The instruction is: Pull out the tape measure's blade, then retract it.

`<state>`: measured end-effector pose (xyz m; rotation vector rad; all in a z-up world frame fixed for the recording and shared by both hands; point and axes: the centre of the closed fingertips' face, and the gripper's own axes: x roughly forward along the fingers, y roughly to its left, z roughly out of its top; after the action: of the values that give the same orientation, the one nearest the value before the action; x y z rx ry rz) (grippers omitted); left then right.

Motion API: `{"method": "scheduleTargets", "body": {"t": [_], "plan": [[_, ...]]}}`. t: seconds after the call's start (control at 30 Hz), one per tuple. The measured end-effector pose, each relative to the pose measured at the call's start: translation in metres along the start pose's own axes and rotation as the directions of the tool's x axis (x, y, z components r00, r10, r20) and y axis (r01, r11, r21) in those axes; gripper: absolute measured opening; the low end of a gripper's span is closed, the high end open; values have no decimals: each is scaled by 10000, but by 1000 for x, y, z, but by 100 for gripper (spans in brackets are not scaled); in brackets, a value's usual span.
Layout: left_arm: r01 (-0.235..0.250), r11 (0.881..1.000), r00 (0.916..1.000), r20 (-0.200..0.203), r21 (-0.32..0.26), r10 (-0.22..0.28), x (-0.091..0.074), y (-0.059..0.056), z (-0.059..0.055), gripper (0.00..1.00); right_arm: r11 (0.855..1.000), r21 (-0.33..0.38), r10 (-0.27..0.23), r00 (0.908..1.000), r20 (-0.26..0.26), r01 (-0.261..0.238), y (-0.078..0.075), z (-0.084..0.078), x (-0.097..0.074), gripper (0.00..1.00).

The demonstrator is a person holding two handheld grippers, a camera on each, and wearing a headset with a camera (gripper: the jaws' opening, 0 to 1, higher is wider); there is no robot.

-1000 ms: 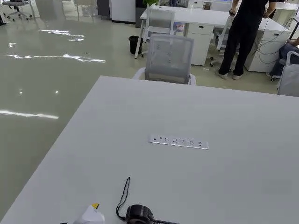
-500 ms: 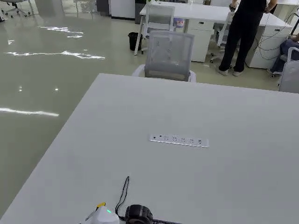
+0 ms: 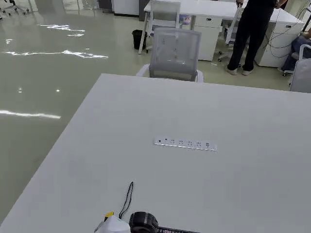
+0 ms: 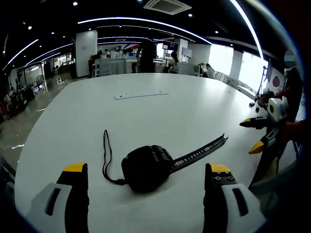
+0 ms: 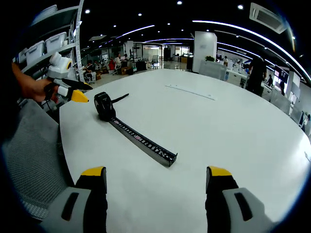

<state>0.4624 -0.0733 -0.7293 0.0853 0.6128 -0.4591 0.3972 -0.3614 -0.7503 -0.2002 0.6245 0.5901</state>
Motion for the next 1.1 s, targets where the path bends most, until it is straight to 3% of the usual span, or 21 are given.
{"method": "scheduleTargets", "body": {"t": [0.33, 0.47, 0.53, 0.77, 0.87, 1.1], "plan": [[-194, 9978, 9998, -4, -634, 194, 11, 2, -2, 99, 9995, -248, 186, 9997, -144, -190, -5, 0, 9, 78], [-451, 9971, 9989, 70, -621, 456, 15, 3, 0, 99, 9970, -578, 502, 9987, -80, -505, -4, 3, 14, 70], [-360, 9945, 9993, -64, -979, 356, 20, 2, -3, 99, 9954, -652, 688, 9975, -134, -696, -4, 3, 17, 66], [-472, 9914, 9989, -124, -1224, 460, 28, 2, -1, 99, 9943, -788, 695, 9972, -288, -716, -11, 5, 22, 61], [-487, 9896, 9987, -202, -1353, 464, 33, 3, -2, 99, 9916, -988, 793, 9960, -409, -830, -12, 3, 25, 54], [-475, 9932, 9986, -296, -1062, 445, 40, -2, -1, 99, 9856, -1315, 979, 9929, -674, -1061, -19, 5, 35, 53]]}}
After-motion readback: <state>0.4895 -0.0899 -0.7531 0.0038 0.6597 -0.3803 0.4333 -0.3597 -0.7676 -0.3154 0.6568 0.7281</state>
